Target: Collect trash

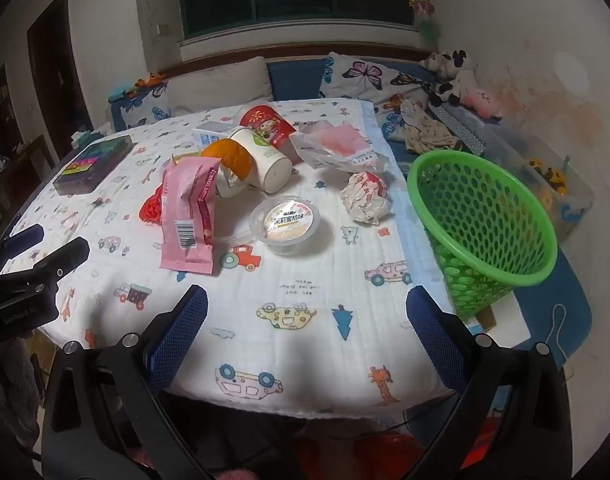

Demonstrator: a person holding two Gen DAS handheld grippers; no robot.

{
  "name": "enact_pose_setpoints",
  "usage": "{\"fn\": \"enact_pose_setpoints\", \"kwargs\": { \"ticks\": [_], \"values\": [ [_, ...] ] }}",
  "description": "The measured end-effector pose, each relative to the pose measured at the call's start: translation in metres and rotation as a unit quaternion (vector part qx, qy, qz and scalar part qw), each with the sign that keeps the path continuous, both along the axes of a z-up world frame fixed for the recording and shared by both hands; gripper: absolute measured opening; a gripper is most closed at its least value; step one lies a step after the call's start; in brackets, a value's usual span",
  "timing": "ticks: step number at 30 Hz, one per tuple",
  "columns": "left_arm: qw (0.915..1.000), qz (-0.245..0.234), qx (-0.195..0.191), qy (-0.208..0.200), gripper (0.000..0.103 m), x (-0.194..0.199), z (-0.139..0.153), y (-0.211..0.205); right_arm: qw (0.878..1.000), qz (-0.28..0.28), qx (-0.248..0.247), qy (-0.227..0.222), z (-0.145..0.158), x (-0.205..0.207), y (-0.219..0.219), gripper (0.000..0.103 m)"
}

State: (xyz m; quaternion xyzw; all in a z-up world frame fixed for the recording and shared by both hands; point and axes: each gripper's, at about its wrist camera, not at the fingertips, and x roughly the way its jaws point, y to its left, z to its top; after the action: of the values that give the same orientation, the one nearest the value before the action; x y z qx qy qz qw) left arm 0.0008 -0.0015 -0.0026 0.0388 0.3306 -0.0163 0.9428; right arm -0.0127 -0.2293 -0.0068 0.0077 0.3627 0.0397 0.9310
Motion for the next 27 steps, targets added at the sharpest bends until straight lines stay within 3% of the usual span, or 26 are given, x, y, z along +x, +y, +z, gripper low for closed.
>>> {"fn": "enact_pose_setpoints", "kwargs": {
  "ticks": [27],
  "values": [
    [1.0000, 0.001, 0.000, 0.001, 0.097, 0.0000, 0.0003, 0.0000, 1.000, 0.001, -0.001, 0.004, -0.0039, 0.0051, 0.0026, 0.099]
  ]
}}
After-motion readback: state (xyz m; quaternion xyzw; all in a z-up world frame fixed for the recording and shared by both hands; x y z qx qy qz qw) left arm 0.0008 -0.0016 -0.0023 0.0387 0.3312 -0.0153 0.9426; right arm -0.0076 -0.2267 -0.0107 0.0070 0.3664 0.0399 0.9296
